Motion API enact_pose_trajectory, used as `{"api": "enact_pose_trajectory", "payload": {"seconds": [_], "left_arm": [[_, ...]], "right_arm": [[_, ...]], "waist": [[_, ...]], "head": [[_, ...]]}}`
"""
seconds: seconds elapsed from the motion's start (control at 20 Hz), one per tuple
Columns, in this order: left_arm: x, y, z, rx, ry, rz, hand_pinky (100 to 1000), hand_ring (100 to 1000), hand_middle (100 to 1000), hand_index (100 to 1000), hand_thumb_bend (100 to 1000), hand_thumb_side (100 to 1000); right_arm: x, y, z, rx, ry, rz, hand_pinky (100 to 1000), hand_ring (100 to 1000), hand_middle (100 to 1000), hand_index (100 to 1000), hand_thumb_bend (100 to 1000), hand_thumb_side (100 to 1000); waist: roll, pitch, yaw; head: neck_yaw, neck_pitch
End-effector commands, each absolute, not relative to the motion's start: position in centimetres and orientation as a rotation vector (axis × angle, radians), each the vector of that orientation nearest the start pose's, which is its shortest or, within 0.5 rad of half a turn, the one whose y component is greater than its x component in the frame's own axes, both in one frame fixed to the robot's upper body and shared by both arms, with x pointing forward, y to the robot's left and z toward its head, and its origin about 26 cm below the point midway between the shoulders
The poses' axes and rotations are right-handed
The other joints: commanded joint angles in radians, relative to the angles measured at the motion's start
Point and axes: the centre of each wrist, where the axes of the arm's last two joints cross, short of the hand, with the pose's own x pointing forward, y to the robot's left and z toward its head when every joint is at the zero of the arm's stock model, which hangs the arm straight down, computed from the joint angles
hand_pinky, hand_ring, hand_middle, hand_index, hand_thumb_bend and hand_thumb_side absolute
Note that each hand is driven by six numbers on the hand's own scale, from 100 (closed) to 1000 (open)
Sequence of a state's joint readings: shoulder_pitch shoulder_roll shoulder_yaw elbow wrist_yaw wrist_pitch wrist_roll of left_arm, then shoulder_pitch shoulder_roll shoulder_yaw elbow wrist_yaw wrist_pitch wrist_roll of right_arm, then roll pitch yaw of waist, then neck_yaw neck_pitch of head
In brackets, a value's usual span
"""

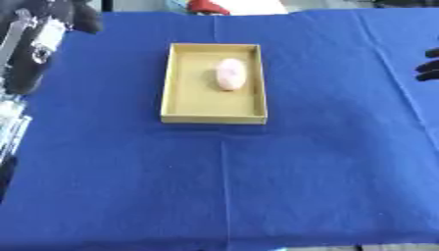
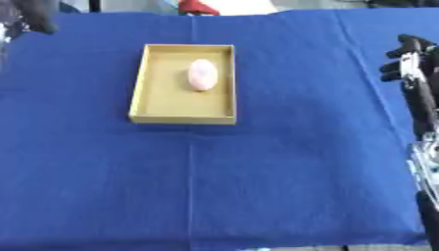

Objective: Pick up objects on the table and place them in the box.

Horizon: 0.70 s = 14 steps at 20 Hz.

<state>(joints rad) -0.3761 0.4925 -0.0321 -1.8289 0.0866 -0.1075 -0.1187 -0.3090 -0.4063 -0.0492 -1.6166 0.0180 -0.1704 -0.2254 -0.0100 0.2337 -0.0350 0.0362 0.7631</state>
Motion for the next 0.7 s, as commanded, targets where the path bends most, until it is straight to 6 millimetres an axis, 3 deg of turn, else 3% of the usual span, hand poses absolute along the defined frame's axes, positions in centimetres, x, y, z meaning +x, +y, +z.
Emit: {"api": "enact_pose_trajectory", "payload": {"seconds": [0.05,0.7], "left_arm": [[32.6,29.0,20.6,0.126,-2.236,-0.611,698,620,595,794,100,830],[32.9,29.2,18.9,0.146,-2.181,-0.576,698,619,593,795,100,852]], "right_arm": [[34.5,-32.1,14.1,-0.467,-2.159,0.156,517,554,592,789,100,799],[34.5,-31.8,14.0,-0.465,-2.162,0.156,518,554,591,786,100,799]], "waist": [[0.001,-0.014,-0.001],[0.005,-0.013,-0.001]], "head": [[0.008,-0.006],[0.009,-0.007]]}}
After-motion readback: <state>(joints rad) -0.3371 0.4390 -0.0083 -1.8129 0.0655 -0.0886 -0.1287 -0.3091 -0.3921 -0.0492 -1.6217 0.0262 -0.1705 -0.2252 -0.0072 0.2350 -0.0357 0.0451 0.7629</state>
